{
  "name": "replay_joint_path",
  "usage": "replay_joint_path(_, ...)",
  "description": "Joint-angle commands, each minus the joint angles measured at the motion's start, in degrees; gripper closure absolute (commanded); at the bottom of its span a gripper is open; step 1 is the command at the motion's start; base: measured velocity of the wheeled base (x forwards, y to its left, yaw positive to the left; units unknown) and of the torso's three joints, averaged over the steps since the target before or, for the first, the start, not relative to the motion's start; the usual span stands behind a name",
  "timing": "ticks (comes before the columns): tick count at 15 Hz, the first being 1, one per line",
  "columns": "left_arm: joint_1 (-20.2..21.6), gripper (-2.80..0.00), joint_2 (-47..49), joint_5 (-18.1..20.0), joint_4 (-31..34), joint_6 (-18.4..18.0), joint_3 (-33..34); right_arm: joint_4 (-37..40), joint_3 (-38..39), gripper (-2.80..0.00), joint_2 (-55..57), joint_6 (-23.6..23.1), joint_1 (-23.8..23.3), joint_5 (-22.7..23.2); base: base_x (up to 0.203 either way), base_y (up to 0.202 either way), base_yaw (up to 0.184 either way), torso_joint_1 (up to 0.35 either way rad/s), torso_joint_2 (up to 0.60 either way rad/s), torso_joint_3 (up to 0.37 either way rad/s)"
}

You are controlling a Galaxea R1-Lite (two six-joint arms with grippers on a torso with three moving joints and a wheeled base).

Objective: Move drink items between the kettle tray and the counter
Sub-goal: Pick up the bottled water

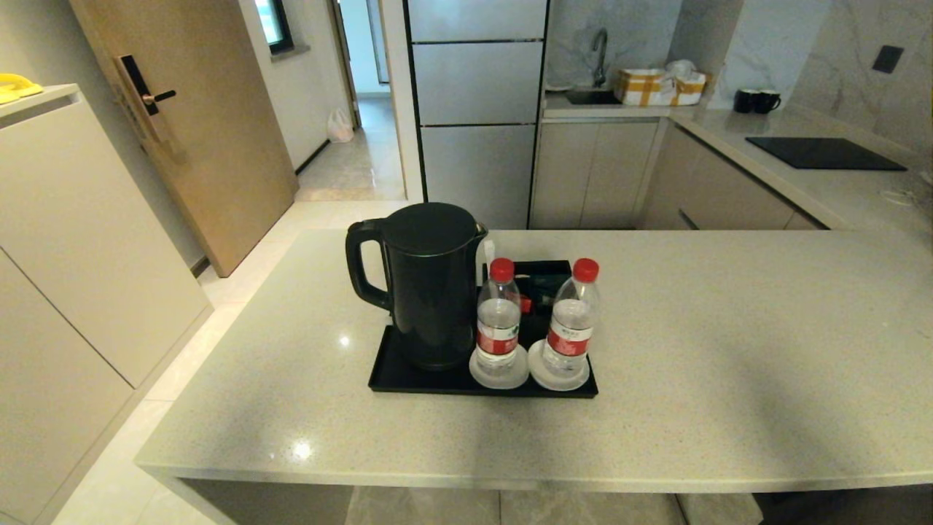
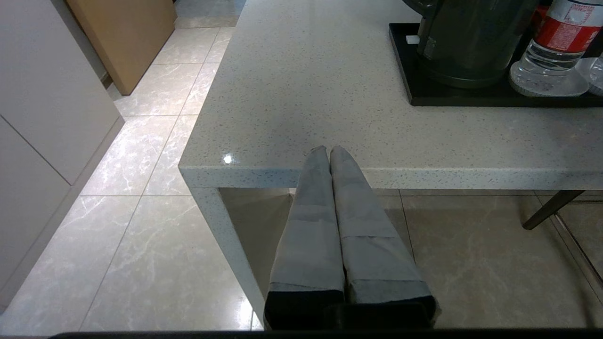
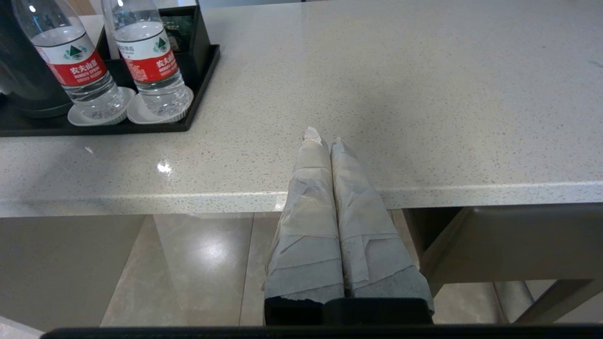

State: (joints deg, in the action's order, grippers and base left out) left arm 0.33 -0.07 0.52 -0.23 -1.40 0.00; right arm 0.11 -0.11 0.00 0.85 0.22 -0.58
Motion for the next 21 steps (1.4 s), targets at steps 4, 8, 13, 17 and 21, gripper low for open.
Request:
replay_joint_path(4,0.02,0.00,0.07,0.00,-0.03,0.00,0.00,1.77,-2.68,0.00,0.35,-0.24,0.02,-0.34,0.000,0.000,0.000,0.000,0.00,0.000)
replay_joint_path(8,-0.04,0.00,0.07,0.00,-0.03,0.00,0.00,12.66,-21.53,0.00,9.07,0.22,0.02,-0.37,0.000,0.000,0.000,0.000,0.00,0.000)
replay_joint_path(13,0.02,0.00,0.07,0.00,-0.03,0.00,0.00,25.53,-33.13,0.00,26.38,0.42,0.04,8.50,0.000,0.000,0.000,0.000,0.00,0.000)
replay_joint_path(17,0.02,0.00,0.07,0.00,-0.03,0.00,0.00,21.20,-32.86,0.00,45.06,0.44,0.33,22.18,0.000,0.000,0.000,0.000,0.00,0.000)
replay_joint_path(21,0.02,0.00,0.07,0.00,-0.03,0.00,0.00,4.28,-31.52,0.00,68.30,1.71,4.92,26.91,0.000,0.000,0.000,0.000,0.00,0.000)
